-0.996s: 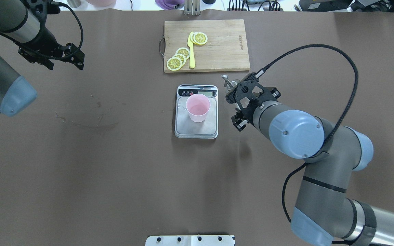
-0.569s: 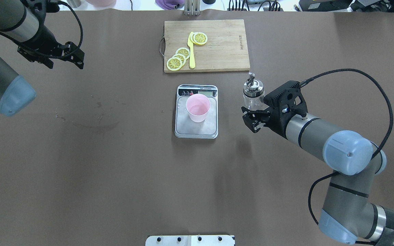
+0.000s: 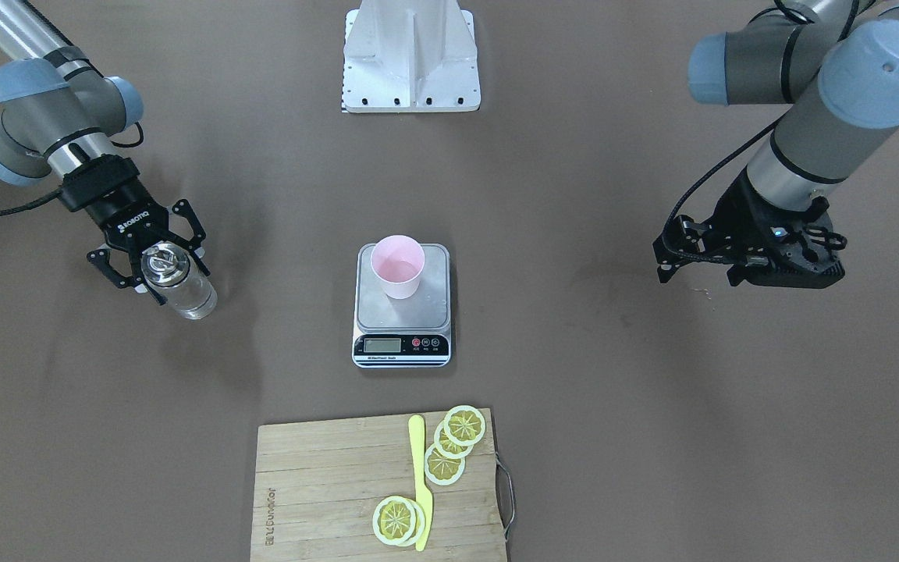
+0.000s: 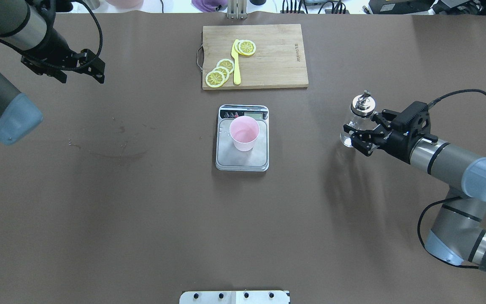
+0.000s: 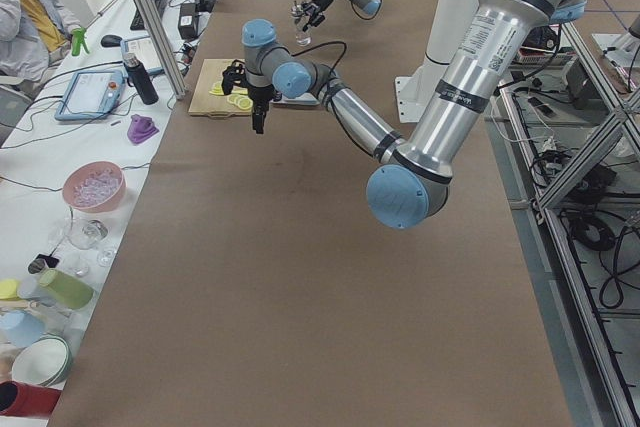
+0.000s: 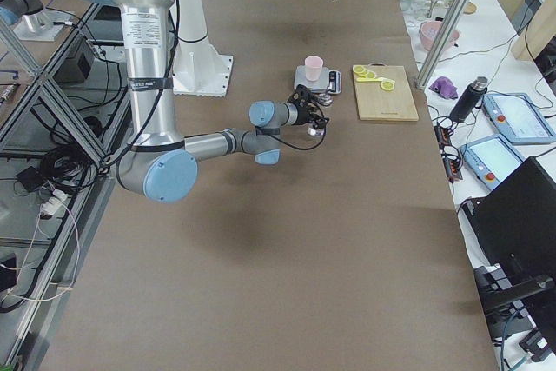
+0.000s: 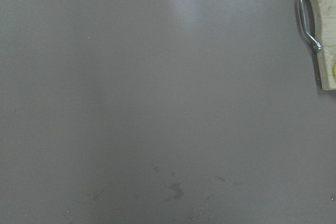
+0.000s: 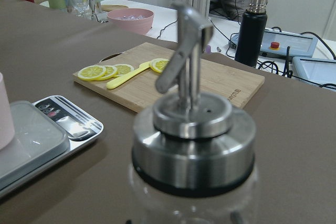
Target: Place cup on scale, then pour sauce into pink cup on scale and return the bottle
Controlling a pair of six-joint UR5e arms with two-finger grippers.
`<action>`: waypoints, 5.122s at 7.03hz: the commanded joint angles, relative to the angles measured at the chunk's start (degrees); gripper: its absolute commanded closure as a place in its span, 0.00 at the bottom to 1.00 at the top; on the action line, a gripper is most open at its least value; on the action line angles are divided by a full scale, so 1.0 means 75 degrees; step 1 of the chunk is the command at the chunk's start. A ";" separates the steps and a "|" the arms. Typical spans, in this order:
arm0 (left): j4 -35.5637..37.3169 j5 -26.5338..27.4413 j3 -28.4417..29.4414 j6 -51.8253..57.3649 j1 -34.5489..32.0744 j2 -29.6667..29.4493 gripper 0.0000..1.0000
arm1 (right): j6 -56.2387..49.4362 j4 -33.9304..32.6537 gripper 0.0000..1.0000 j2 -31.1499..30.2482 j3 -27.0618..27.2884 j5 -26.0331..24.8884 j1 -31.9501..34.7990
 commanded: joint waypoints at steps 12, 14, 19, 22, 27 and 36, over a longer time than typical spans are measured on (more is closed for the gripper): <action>0.0329 -0.0023 -0.0213 -0.0011 0.0000 -0.0001 0.03 | 0.0170 0.2296 0.99 -0.0720 -0.1307 0.0154 0.0137; 0.0330 -0.0023 -0.0260 -0.0011 0.0000 -0.0001 0.03 | 0.0170 0.2308 0.49 -0.0744 -0.1225 0.0235 0.0172; 0.0330 0.0000 -0.0179 -0.0011 0.0035 -0.0001 0.03 | 0.0194 0.2320 0.00 -0.1174 -0.0852 0.0458 0.0277; 0.0330 0.0000 -0.0167 -0.0011 0.0035 0.0011 0.03 | 0.0182 0.2890 0.00 -0.2803 -0.0063 0.1239 0.0650; 0.0342 0.0000 -0.0108 -0.0035 0.0035 0.0022 0.02 | 0.0206 -0.1484 0.00 -0.1172 -0.0663 0.6589 0.5507; 0.0318 0.0000 -0.0143 0.1035 -0.0244 0.0817 0.03 | -0.5341 -1.0284 0.00 -0.0054 -0.0322 0.6740 0.7060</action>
